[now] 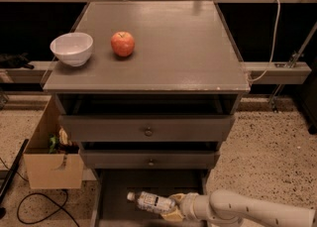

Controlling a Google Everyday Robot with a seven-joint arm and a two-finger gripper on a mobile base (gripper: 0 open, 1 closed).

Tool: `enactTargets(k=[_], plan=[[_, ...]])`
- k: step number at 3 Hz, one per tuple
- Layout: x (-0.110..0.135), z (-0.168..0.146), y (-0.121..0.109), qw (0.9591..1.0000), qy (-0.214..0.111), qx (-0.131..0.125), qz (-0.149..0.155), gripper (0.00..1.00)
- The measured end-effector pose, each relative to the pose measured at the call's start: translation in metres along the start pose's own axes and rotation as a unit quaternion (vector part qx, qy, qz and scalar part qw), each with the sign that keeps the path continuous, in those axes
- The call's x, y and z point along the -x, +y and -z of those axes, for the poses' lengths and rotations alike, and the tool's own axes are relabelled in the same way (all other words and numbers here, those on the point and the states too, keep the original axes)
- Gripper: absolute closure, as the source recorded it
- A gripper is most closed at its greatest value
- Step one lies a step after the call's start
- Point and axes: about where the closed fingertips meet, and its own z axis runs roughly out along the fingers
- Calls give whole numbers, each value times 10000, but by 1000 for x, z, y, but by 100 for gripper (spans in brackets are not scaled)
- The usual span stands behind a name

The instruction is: Place blue plastic bottle into bottom drawer

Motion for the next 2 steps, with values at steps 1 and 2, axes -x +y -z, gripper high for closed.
enactTargets(k=[1,2], plan=[[-6,-6,-10,9993,-259,-234,-111,100],[-15,-14,-26,9983,-356,-347,-301,100]])
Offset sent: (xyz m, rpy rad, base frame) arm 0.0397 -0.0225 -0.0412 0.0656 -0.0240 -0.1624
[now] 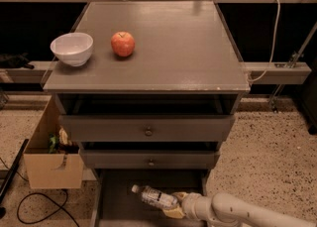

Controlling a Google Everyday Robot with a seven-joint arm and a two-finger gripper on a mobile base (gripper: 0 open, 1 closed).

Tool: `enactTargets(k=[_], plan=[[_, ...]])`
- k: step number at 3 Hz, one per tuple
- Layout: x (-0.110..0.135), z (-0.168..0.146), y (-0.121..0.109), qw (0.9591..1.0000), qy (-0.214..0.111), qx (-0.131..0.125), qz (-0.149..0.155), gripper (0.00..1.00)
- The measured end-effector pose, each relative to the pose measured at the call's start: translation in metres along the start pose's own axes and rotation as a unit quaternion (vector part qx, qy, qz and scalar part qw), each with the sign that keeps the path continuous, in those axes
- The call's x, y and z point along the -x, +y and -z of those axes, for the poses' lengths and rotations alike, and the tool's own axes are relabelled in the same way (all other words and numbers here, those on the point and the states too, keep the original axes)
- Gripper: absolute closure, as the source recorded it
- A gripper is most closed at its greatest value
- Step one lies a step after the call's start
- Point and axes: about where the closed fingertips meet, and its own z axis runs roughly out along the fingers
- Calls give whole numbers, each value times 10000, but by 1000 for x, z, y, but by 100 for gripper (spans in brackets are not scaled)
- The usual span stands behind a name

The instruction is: Place blue plastic bottle into bottom drawer

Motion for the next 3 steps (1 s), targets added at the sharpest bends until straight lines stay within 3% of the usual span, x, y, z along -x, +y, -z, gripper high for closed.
enactTargets(k=[2,3], plan=[[4,-10,5,9998,81,74,174,100],[-24,-35,-6,9987,306,155,379,100]])
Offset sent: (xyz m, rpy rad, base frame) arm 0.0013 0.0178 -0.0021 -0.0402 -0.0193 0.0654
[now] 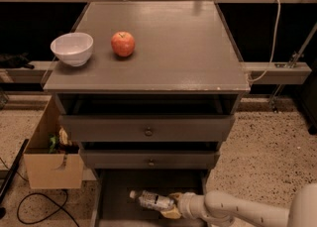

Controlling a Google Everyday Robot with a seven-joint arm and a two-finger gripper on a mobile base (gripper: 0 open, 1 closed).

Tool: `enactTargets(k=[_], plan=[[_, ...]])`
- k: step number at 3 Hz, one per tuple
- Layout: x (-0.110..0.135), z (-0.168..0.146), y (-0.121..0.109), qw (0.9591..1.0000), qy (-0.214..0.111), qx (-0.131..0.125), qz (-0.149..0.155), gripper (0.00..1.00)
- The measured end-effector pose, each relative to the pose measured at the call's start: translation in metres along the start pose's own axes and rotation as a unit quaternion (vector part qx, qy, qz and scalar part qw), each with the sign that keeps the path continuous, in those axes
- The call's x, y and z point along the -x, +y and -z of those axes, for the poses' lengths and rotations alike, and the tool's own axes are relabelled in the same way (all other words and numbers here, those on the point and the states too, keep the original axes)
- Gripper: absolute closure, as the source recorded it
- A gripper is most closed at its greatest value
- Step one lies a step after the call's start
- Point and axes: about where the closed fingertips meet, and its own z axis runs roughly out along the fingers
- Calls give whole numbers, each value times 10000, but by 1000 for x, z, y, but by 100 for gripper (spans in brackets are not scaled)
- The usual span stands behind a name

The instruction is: Place blue plastic bottle into bottom drawer

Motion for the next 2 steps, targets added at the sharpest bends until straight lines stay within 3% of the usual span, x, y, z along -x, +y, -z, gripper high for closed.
enactTargets(k=[2], plan=[[-62,-44,-54,9999,56,-130,82,100]])
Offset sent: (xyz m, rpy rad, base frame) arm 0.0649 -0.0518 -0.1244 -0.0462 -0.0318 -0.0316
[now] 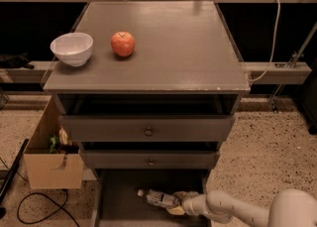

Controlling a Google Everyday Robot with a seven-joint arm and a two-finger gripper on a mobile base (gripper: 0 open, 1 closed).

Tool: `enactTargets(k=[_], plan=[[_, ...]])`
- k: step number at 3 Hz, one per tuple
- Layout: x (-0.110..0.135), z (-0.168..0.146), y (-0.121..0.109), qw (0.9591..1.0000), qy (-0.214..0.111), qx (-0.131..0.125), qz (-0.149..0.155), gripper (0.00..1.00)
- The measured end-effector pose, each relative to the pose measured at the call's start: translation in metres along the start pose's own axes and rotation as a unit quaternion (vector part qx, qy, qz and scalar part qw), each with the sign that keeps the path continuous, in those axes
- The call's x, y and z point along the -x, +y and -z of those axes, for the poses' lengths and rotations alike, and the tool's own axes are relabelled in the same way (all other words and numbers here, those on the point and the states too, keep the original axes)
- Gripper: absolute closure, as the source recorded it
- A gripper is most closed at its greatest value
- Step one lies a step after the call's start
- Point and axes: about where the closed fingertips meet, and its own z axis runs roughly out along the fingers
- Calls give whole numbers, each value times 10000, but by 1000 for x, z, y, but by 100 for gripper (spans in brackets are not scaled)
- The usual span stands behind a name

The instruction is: Place blue plastic bottle into bottom drawer

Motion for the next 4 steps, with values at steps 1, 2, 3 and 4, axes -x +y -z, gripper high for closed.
enactTargets(k=[1,2,3,4], plan=[[-2,-1,-15,9999,-11,-113,-12,83],[-2,-1,-15,9999,-11,-113,-12,60],[-2,-1,-15,9999,-11,-112,-12,37],[-2,-1,-15,9999,-11,-112,-12,14]])
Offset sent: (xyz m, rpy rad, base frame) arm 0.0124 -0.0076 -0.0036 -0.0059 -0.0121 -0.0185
